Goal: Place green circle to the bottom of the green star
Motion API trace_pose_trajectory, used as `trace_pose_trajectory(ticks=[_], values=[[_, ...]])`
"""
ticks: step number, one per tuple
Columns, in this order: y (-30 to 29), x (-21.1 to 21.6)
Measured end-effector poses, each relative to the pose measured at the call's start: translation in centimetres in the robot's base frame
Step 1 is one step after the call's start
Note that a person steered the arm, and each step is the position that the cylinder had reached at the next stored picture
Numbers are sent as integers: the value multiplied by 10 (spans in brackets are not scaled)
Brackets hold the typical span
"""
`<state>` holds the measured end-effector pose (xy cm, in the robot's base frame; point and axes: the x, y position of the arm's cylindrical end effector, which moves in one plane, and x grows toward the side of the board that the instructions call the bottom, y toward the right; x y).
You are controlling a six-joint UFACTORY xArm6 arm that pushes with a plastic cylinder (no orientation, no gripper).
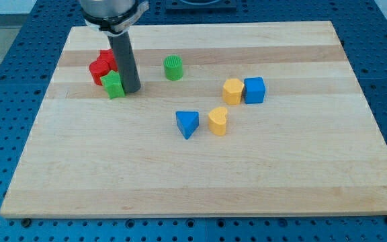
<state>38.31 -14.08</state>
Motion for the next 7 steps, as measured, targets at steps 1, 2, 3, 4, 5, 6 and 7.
trace_pose_trajectory(ticks=[1, 2, 3, 4, 5, 6, 7], values=[[-13, 7], [-19, 8], [-3, 16], [92, 50], [151, 4], [151, -57], [103, -81]])
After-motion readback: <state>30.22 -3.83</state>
